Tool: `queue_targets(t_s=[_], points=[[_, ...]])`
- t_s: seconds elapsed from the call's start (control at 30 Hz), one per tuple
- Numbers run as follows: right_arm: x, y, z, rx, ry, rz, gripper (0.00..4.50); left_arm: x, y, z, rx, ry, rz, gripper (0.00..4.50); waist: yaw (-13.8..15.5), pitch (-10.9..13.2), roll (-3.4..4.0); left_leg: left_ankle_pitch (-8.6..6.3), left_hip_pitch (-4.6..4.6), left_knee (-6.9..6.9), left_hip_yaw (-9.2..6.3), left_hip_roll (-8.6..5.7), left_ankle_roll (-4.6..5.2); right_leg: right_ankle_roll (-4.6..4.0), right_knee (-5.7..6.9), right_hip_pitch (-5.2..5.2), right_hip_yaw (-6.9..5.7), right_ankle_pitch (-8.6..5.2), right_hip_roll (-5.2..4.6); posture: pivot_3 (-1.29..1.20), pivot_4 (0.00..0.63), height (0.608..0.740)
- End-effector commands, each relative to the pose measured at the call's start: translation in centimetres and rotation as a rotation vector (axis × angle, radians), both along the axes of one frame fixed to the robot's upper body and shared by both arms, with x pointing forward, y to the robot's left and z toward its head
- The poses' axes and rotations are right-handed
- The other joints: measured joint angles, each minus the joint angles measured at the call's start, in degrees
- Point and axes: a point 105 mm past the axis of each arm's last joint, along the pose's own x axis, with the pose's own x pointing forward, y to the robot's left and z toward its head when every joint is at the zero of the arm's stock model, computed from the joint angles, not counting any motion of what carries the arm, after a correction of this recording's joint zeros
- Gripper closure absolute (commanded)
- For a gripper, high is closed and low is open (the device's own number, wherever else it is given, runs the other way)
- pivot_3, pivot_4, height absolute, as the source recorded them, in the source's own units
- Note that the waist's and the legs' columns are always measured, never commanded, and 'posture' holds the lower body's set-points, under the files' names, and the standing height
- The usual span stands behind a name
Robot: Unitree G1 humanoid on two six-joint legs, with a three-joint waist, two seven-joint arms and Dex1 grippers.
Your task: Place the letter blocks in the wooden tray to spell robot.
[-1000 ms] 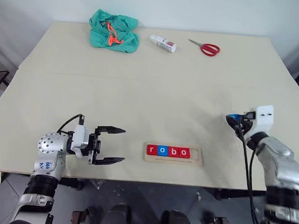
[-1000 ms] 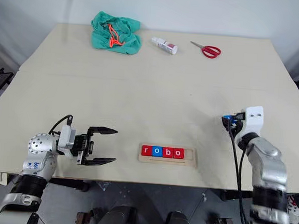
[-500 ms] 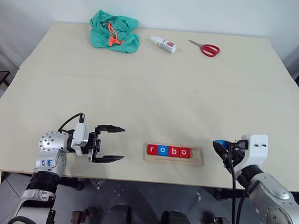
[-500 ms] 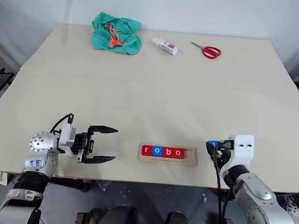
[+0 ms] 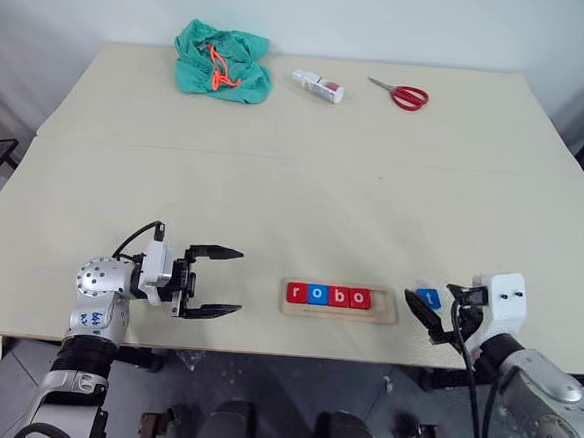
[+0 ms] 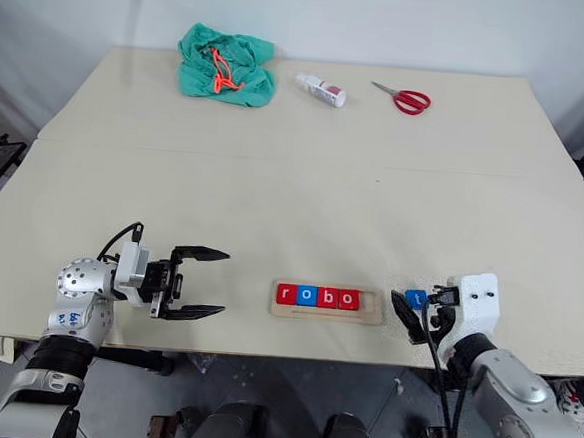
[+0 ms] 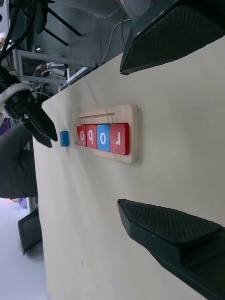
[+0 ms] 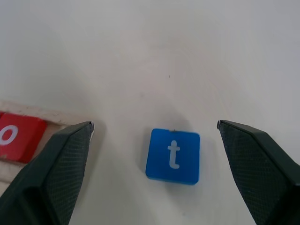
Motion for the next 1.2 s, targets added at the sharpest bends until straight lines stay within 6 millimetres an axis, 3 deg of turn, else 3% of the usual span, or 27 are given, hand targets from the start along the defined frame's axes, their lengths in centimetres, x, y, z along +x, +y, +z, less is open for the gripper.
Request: queue_targets(t_s=[0.03,0.17,0.33,0.63,0.9,1.13,1.2], points=[[-0.6,-0.2,0.6,-0.128,-0.008,0.227,0.03,-0.5,0.0,0.5,0.003,-0.034,-0.029,0.00,0.06,0.00,0.00,0.00,0.00,-0.01,0.02,-0.01,0.00,0.00,-0.01,0.00,0.01,0.00,-0.01,0.00,0.150,0.740],[-0.4,-1.4,1.0,-0.254,0.032,0.447,0.03,-0.4,-0.2,0.5,0.000,-0.036,-0.028,0.00,0.09,0.00,-0.04,-0.02,0.02,0.04,0.03,-0.04,0.08,0.00,-0.11,0.11,-0.03,0.00,-0.03,0.00,0.150,0.740],[1.3,-3.2,1.4,-0.402,0.073,0.602,0.03,-0.4,-0.3,0.5,-0.006,-0.038,-0.023,0.00,0.05,0.01,-0.05,-0.02,0.04,0.09,0.05,-0.01,0.07,0.01,-0.15,0.14,-0.07,0.00,-0.04,0.00,0.150,0.740],[3.3,-3.9,1.3,-0.537,0.131,0.826,0.03,-0.9,0.1,0.4,-0.004,-0.039,0.004,0.00,0.12,0.02,-0.06,-0.02,-0.02,0.12,-0.02,0.00,0.07,0.01,-0.18,0.16,-0.16,0.00,-0.05,0.00,0.150,0.740],[5.3,-4.2,0.9,-0.611,0.146,0.917,0.03,-1.1,0.3,0.5,-0.005,-0.045,0.027,0.00,-0.10,0.02,-0.05,-0.02,-0.04,0.17,-0.01,0.02,0.07,0.01,-0.20,0.15,-0.19,0.00,-0.05,0.00,0.150,0.740],[5.7,-3.9,0.7,-0.605,0.136,0.952,0.03,-1.5,0.5,0.4,-0.005,-0.039,0.040,0.00,0.17,0.02,-0.05,-0.03,-0.06,0.18,-0.05,0.02,0.07,0.01,-0.19,0.15,-0.23,0.00,-0.05,0.00,0.150,0.740],[5.5,-3.4,0.5,-0.596,0.138,0.973,0.41,-1.5,0.6,0.4,-0.006,-0.038,0.047,0.00,0.10,0.02,-0.05,-0.03,-0.06,0.19,-0.04,0.02,0.07,0.01,-0.19,0.15,-0.22,0.00,-0.05,0.00,0.150,0.740]])
